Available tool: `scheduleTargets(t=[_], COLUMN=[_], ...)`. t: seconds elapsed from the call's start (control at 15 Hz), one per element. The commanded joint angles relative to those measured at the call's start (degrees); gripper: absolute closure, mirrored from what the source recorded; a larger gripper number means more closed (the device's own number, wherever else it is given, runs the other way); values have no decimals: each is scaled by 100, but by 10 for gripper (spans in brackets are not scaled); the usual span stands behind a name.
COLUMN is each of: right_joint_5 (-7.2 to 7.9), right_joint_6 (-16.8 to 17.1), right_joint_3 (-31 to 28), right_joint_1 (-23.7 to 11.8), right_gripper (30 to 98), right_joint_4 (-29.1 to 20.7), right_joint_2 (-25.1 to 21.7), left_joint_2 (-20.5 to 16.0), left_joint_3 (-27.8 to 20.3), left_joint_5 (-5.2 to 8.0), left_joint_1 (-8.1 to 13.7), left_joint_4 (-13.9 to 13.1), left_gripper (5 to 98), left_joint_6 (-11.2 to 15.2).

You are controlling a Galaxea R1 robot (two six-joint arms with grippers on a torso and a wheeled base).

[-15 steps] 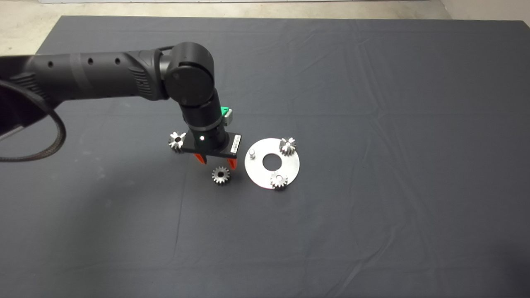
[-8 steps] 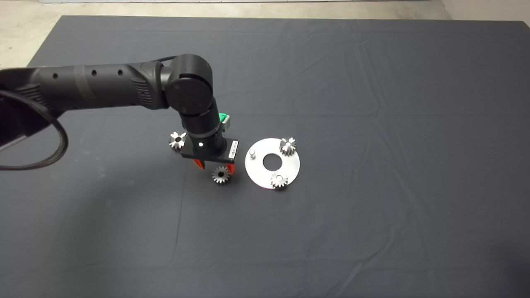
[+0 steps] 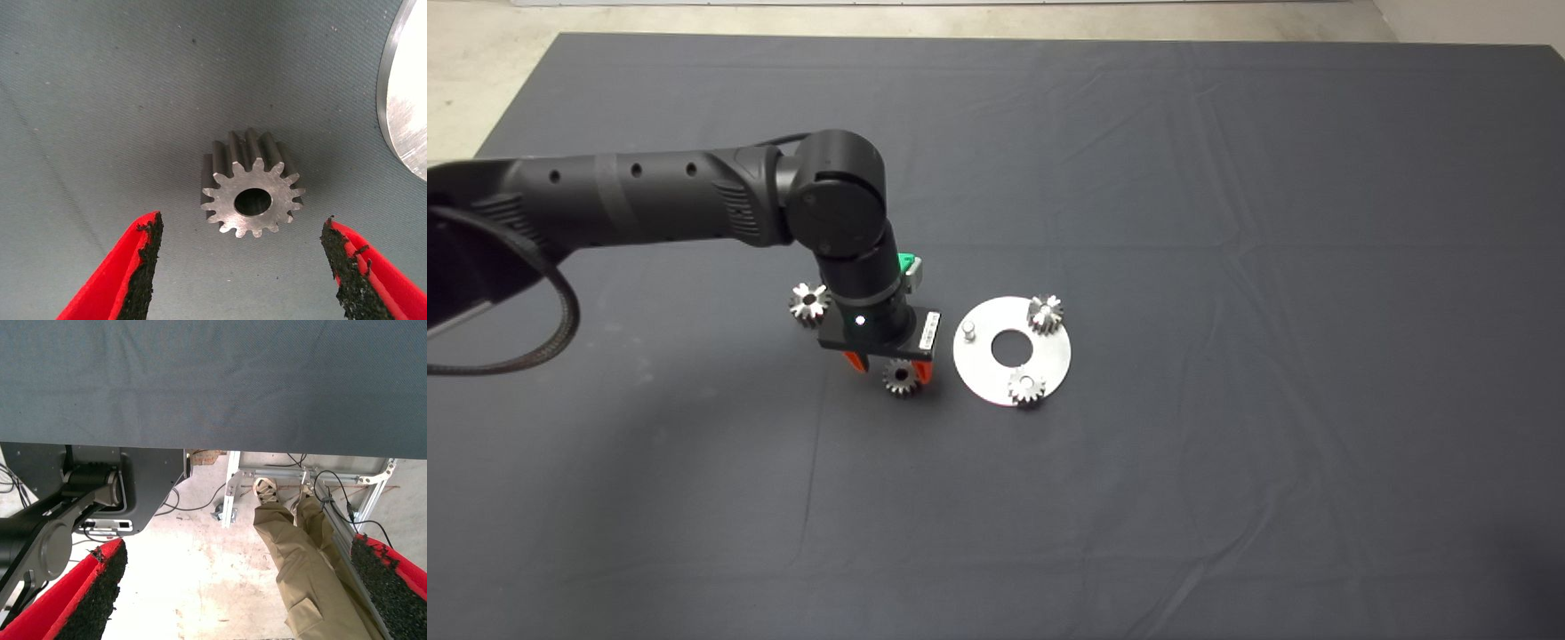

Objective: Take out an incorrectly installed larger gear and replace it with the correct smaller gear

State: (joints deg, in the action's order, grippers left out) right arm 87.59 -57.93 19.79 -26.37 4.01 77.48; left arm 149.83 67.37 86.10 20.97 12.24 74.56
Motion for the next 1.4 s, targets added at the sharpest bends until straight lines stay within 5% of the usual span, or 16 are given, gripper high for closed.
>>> scheduleTargets(t=[0.0,1.33], right_joint_5=[83,74], right_joint_6=[-17,-17], right_joint_3=[-3,-11], right_joint_1=[-44,-53], right_gripper=[399,399], right_joint_4=[-181,-190], right_joint_2=[-9,-9], left_joint_2=[16,112], left_joint_3=[-85,337], left_joint_5=[38,12], left_joint_1=[83,-84], left_joint_4=[42,297], left_gripper=[440,440], left_joint_6=[41,-158])
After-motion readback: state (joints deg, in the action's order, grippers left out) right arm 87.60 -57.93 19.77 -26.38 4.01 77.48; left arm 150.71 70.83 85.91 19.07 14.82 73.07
